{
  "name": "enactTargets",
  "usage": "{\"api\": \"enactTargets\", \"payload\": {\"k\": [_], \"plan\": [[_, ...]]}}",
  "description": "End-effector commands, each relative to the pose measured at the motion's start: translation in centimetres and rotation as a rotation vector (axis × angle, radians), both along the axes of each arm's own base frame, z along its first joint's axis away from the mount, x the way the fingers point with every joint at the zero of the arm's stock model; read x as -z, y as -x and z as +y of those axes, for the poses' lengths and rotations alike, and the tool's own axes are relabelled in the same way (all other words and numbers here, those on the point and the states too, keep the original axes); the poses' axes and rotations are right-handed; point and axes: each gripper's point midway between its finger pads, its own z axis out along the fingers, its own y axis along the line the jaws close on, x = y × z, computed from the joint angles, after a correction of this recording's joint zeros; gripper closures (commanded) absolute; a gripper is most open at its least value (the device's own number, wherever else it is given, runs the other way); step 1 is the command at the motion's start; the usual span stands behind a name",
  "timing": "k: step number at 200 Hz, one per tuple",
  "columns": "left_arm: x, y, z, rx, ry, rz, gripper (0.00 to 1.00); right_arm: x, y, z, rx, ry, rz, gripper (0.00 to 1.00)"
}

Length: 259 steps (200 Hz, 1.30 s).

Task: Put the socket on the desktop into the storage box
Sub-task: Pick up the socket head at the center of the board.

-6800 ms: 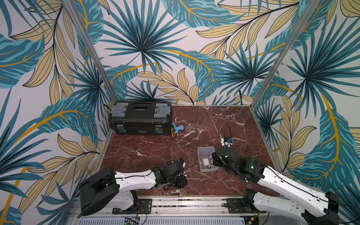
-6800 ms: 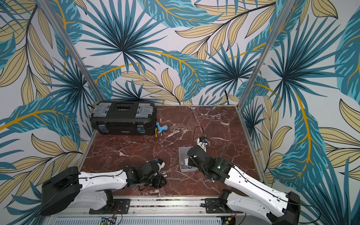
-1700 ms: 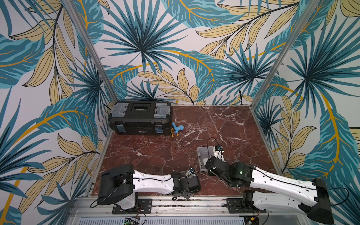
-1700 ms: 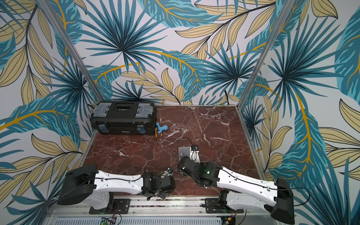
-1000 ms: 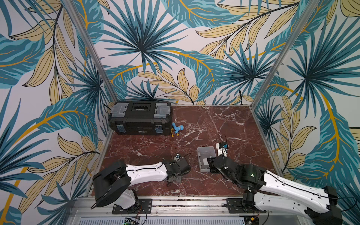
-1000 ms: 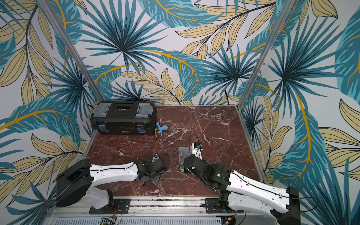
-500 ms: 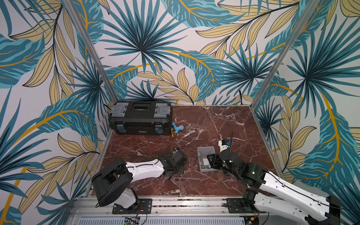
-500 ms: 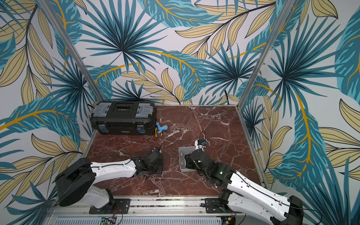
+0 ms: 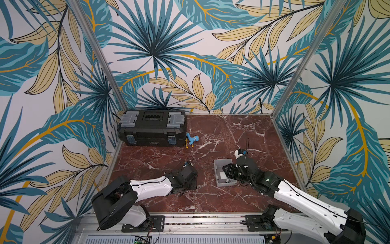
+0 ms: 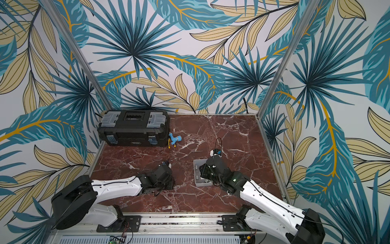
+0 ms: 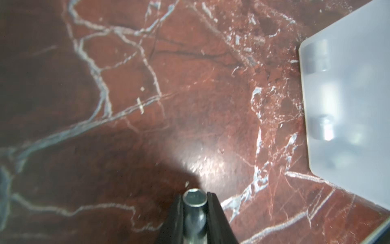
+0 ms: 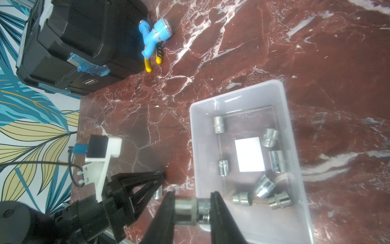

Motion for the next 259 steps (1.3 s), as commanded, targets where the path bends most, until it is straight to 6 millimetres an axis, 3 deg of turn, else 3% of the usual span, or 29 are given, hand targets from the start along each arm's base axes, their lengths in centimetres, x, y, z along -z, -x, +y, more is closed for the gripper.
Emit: {"api": "enactTargets", "payload": {"k": [1,44,78,119,173,259], "plan": [[-1.5,0.2,0.3,-0.021,0.059,-0.020,1.00,1.1,-0.3,0.0,-0.015,0.009,0.016,0.96],[-4.9,0.6,1.0,-0.046,0.157,-0.090,1.00,1.8,-1.5,-0.1,-0.005,0.015,0.035,0.97],[-6.2,1.0,1.5,-0.073,0.231,-0.116,1.00,2.3,-2.0,-0.2,-0.002,0.018,0.044,0.97],[-6.1,1.3,2.2,-0.083,0.224,-0.119,1.00,2.8,-2.2,-1.0,0.016,0.084,0.061,0.97],[-4.2,1.8,3.3,-0.114,0.193,-0.088,1.00,3.7,-2.2,-1.2,0.008,0.133,0.094,0.98],[-3.6,1.6,3.1,-0.098,0.164,-0.085,1.00,4.3,-2.1,-1.0,-0.014,0.154,0.112,1.00]]}}
